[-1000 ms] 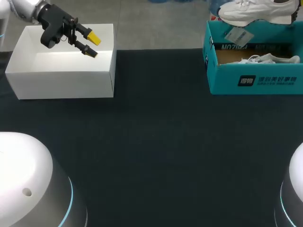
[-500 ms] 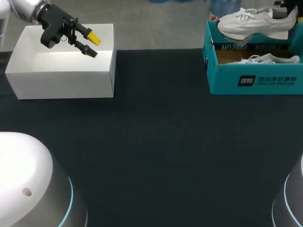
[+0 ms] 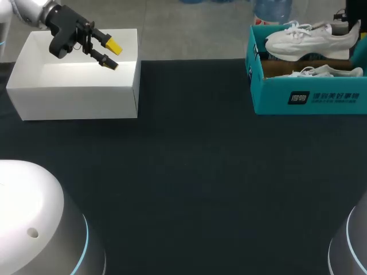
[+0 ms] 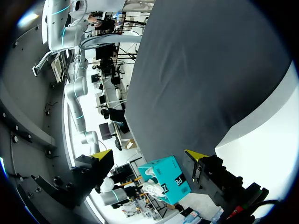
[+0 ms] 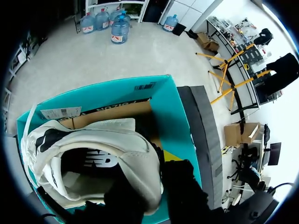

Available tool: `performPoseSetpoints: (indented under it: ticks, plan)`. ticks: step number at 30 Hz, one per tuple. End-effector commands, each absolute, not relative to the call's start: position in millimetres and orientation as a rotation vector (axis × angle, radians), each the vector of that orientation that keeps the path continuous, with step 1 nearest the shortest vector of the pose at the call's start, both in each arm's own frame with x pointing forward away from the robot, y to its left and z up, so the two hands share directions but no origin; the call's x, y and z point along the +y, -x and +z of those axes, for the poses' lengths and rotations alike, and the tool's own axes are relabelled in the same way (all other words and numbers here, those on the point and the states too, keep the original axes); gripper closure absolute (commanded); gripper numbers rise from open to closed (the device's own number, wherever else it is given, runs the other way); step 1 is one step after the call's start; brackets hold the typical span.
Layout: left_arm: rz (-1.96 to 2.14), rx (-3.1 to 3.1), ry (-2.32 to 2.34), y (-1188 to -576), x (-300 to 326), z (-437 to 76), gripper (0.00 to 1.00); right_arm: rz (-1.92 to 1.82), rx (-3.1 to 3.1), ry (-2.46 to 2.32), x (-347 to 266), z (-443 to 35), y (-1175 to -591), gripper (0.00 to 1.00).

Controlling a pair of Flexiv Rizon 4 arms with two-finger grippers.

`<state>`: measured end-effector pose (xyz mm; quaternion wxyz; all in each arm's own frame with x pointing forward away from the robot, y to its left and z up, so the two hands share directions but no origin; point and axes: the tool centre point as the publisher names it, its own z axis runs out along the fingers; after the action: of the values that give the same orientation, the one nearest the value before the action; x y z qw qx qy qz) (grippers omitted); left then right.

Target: Take the shoe out of the shoebox, open the shoe tongue, remove and reinsert the insole, then place the shoe into the shoebox

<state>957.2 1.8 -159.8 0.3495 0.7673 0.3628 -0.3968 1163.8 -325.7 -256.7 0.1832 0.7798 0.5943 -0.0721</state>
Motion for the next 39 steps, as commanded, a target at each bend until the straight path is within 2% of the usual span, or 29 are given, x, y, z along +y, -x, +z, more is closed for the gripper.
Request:
performPoseSetpoints:
  ticks: [1, 29, 39]
  plan:
    - [-1.026, 0.941, -1.992, -957, 2, -159, 0.00, -0.235, 1.700, -2.188, -324, -273, -1180, 1.00]
    - [-1.026, 0.941, -1.992, -957, 2, -159, 0.00, -0.389, 1.725, -2.203, -332, -353, -1182, 1.00]
    - [-1.026, 0.941, -1.992, -957, 2, -159, 0.00, -0.405, 1.642, -2.239, -338, -346, -1183, 1.00]
